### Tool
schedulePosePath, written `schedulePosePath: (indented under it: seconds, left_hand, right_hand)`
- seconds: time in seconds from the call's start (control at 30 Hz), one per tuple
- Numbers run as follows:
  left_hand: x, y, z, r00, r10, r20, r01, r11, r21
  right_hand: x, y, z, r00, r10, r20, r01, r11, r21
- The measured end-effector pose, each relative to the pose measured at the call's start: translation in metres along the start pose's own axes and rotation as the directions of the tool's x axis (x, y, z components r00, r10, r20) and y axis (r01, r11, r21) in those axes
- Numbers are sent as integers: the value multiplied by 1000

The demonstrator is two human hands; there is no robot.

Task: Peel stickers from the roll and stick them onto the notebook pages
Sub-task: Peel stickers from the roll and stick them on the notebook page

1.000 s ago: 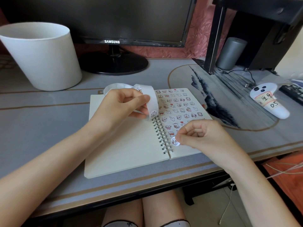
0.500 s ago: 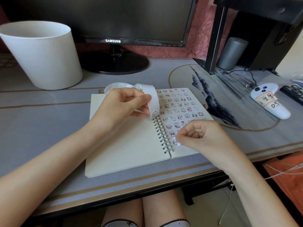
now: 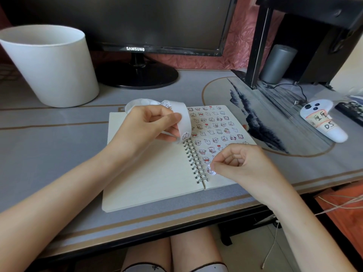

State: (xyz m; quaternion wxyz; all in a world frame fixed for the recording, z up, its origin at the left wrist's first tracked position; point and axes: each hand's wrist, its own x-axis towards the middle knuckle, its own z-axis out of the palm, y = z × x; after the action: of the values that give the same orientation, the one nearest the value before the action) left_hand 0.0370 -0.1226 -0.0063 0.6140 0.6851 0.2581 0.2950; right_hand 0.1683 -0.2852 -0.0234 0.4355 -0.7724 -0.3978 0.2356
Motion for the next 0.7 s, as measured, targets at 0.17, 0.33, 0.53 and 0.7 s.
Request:
schedulePosePath:
  seconds: [0.17, 0.33, 0.53, 0.7]
  left_hand:
    - [0, 0, 0, 1000, -1, 0, 1, 1000, -1]
    - [0, 0, -1, 1000, 0, 2, 0, 1000, 3]
    - [0, 0, -1, 1000, 2, 8, -3, 1000, 6]
    - [0, -1, -1, 1000, 3, 14, -3, 1000, 6]
  right_hand:
    - [0, 0, 1, 1000, -5, 0, 5, 1000, -23]
    - [-1, 0, 1, 1000, -9, -3, 9, 999, -38]
    - [-1, 0, -1, 1000, -12, 15, 13, 998, -56]
    - [1, 2, -3, 1000, -12, 11, 12, 999, -48]
